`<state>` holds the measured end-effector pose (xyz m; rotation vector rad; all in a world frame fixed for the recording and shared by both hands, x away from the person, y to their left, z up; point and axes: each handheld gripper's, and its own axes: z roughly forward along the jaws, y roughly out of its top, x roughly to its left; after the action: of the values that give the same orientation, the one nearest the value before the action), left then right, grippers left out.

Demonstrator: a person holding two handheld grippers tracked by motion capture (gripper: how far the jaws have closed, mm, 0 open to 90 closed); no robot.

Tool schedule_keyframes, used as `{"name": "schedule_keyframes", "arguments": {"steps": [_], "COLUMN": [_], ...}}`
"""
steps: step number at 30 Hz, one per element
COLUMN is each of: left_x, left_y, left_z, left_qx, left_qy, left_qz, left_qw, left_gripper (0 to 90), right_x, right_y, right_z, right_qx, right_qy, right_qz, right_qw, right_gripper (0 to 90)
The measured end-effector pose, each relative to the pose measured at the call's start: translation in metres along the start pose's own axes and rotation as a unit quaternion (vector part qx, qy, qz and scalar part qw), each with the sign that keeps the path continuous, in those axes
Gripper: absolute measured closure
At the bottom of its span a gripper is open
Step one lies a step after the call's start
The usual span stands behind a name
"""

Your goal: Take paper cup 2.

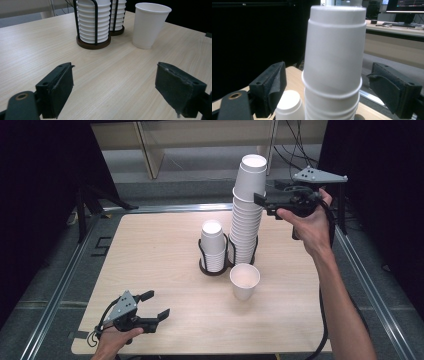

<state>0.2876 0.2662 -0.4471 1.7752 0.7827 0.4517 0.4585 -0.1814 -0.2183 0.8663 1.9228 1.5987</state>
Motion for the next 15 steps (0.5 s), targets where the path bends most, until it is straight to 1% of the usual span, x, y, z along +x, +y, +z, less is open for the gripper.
{"name": "schedule_keyframes", "arguments": {"steps": [1,2,3,4,5,7,9,12,14,15], "left_x": [0.000,0.000,0.000,0.000,0.000,0.000,0.000,0.000,0.000,0.000], "left_y": [0.000,0.000,0.000,0.000,0.000,-0.001,0.000,0.000,0.000,0.000], "left_z": [0.000,0.000,0.000,-0.001,0.000,0.000,-0.001,-0.001,-0.001,-0.001], "left_qx": [0.002,0.000,0.001,0.007,0.001,-0.005,0.005,0.005,0.005,0.006], "left_qy": [0.000,-0.001,-0.001,0.002,-0.002,-0.003,0.002,0.002,0.001,0.001], "left_qz": [0.000,0.001,0.001,0.002,0.001,0.000,0.000,0.000,-0.001,0.001], "left_qw": [1.0000,1.0000,1.0000,1.0000,1.0000,1.0000,1.0000,1.0000,1.0000,1.0000], "left_gripper": [14.7,14.7,14.7,14.7,14.7,14.7,14.7,14.7,14.6,14.7], "right_x": [0.000,-0.001,0.000,-0.001,-0.002,-0.001,-0.002,-0.003,-0.002,-0.002], "right_y": [0.003,0.005,0.008,0.009,0.012,0.014,0.017,0.020,0.021,0.021], "right_z": [0.003,0.006,0.009,0.012,0.015,0.020,0.026,0.033,0.037,0.039], "right_qx": [0.006,0.006,0.011,0.009,0.008,0.012,0.010,0.006,0.011,0.012], "right_qy": [-0.002,-0.005,-0.004,-0.005,-0.009,-0.008,-0.010,-0.010,-0.008,-0.012], "right_qz": [0.006,0.000,0.004,-0.002,-0.009,-0.006,-0.003,-0.003,0.004,0.000], "right_qw": [1.0000,1.0000,0.9999,0.9999,0.9999,0.9999,0.9999,0.9999,0.9999,0.9999], "right_gripper": [15.1,15.1,15.1,15.1,15.1,15.1,15.1,15.1,14.9,14.9]}}
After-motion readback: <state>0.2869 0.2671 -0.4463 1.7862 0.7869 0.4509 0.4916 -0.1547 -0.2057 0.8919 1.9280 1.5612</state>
